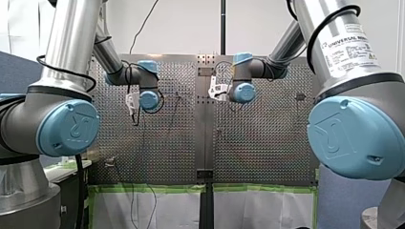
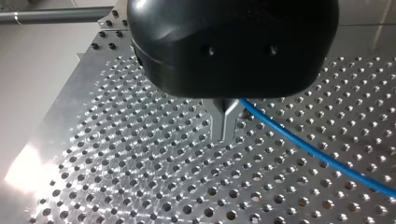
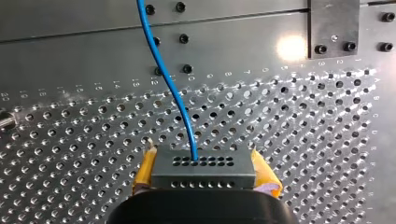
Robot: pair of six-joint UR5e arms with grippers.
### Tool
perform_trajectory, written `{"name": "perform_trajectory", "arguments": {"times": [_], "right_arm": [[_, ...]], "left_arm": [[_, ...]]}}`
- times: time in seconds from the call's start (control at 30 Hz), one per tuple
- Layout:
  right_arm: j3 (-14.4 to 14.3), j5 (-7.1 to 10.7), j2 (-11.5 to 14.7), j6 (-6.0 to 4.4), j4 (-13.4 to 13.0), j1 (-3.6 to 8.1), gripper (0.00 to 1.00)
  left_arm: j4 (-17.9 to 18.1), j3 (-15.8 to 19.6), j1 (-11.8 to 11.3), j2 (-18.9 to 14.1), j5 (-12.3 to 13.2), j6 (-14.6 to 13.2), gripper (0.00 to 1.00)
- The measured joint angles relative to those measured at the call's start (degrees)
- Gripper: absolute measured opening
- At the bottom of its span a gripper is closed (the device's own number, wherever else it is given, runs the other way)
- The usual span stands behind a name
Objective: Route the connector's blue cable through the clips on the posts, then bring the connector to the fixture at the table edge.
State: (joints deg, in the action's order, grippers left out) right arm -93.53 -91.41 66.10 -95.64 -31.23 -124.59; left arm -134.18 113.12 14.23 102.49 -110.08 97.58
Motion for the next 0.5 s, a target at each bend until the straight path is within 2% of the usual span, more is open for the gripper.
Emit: {"name": "perform_trajectory", "arguments": {"times": [0.2,0.5], "right_arm": [[0.6,0.07,-1.6,0.00,0.0,0.00,0.00],[1.8,0.15,-2.0,-0.09,0.4,0.00,0.00]], "left_arm": [[-0.7,-1.5,-0.1,0.3,0.1,0.4,0.00],[-1.3,-2.5,-0.5,1.8,1.2,0.7,0.00]]}}
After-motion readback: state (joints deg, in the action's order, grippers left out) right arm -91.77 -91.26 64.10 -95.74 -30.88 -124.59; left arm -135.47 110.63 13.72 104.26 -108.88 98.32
